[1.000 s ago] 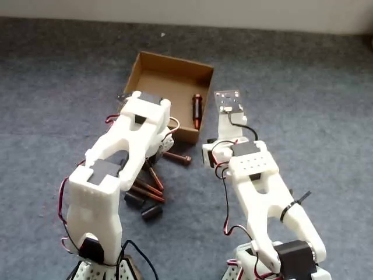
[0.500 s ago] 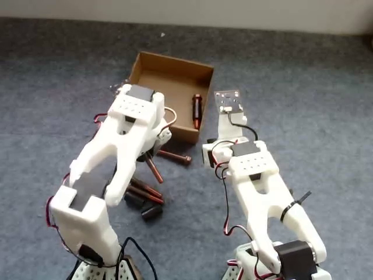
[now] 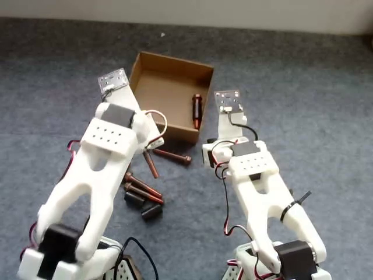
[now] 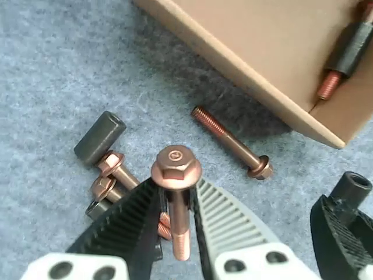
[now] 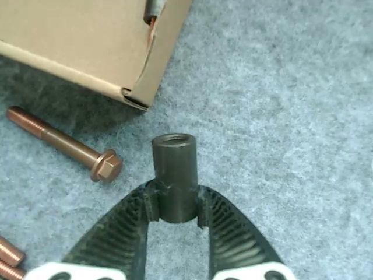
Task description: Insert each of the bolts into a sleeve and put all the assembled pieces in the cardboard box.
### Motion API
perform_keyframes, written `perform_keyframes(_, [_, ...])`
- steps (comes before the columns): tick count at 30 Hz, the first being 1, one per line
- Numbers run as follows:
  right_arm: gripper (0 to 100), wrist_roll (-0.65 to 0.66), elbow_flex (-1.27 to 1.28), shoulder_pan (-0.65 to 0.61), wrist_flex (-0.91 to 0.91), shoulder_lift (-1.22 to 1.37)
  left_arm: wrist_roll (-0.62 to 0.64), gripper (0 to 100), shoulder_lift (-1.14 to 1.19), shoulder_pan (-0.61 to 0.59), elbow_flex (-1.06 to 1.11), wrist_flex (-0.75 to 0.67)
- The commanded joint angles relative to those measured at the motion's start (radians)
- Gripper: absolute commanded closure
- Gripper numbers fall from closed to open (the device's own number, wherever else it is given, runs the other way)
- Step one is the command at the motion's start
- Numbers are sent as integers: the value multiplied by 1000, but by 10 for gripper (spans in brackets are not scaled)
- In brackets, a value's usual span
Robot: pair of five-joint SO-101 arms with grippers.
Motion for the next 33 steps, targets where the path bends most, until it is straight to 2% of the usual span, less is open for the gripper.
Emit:
perform_keyframes(1, [993,-3,-7,13,-12,-99,-46,995,-228,-8,180,-183])
perform_keyframes(5, [993,-6,97,8,-16,-292,-46,995,-414,-8,371,-330])
perform_keyframes(9, [993,-9,185,7,-36,-470,-46,995,-573,-8,504,-420])
perform_keyframes(15, [993,-6,260,7,-74,-567,-49,995,-759,-8,608,-445])
perform_keyframes(19, [993,-3,289,2,-82,-610,-130,995,-862,-8,657,-445])
perform_keyframes(24, [993,-2,349,-65,-82,-740,-158,995,-1010,-8,727,-451])
perform_keyframes(30, [993,0,446,-107,-82,-955,-158,995,-1184,-8,869,-562])
perform_keyframes(33, [993,46,490,-137,-82,-1041,-158,995,-1274,-8,947,-621])
